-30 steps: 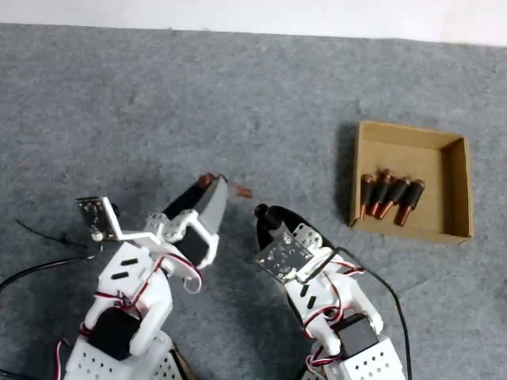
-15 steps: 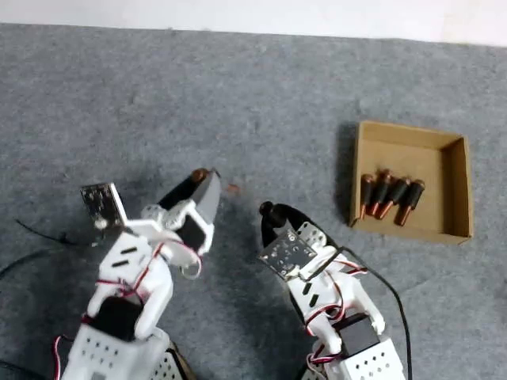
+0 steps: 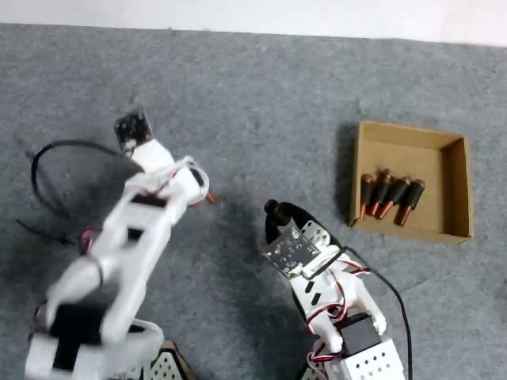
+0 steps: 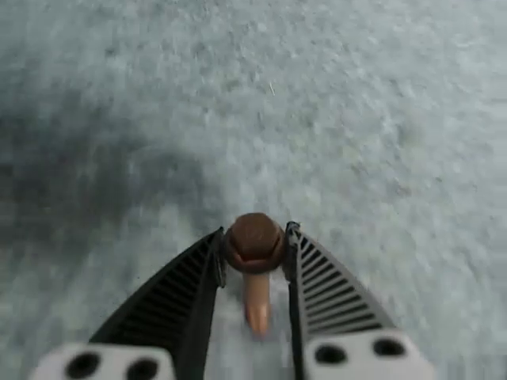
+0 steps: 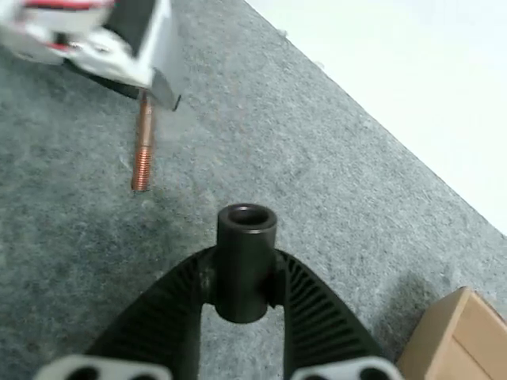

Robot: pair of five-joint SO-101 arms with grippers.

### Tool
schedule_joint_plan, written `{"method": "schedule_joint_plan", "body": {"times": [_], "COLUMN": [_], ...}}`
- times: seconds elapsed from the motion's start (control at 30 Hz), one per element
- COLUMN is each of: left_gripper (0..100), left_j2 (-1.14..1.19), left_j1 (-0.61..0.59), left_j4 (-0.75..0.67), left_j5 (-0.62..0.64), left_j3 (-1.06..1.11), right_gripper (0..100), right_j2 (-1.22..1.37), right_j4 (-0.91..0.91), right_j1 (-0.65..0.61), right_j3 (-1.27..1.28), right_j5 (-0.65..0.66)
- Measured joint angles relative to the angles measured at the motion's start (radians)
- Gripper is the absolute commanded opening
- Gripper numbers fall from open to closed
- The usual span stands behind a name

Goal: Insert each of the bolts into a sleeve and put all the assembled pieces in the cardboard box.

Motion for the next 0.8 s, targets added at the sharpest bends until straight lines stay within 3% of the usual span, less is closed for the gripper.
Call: {"method": "schedule_joint_plan", "body": {"times": [0.13, 0.4, 0.8], "left_gripper": [0, 0, 0], "left_j2": [0.18, 0.322, 0.362], "left_j1": [-0.026, -0.049, -0.066], "left_j4": [0.0, -0.002, -0.002], "left_j5": [-0.003, -0.003, -0.005], "left_j3": [-0.112, -0.183, -0.219], "right_gripper": [0.5, 0.5, 0.5], "right_j2": [0.0, 0.0, 0.0], "right_j4": [0.0, 0.0, 0.0], "right_j1": [0.0, 0.0, 0.0], "right_j3": [0.0, 0.0, 0.0], "right_j5": [0.0, 0.0, 0.0]}}
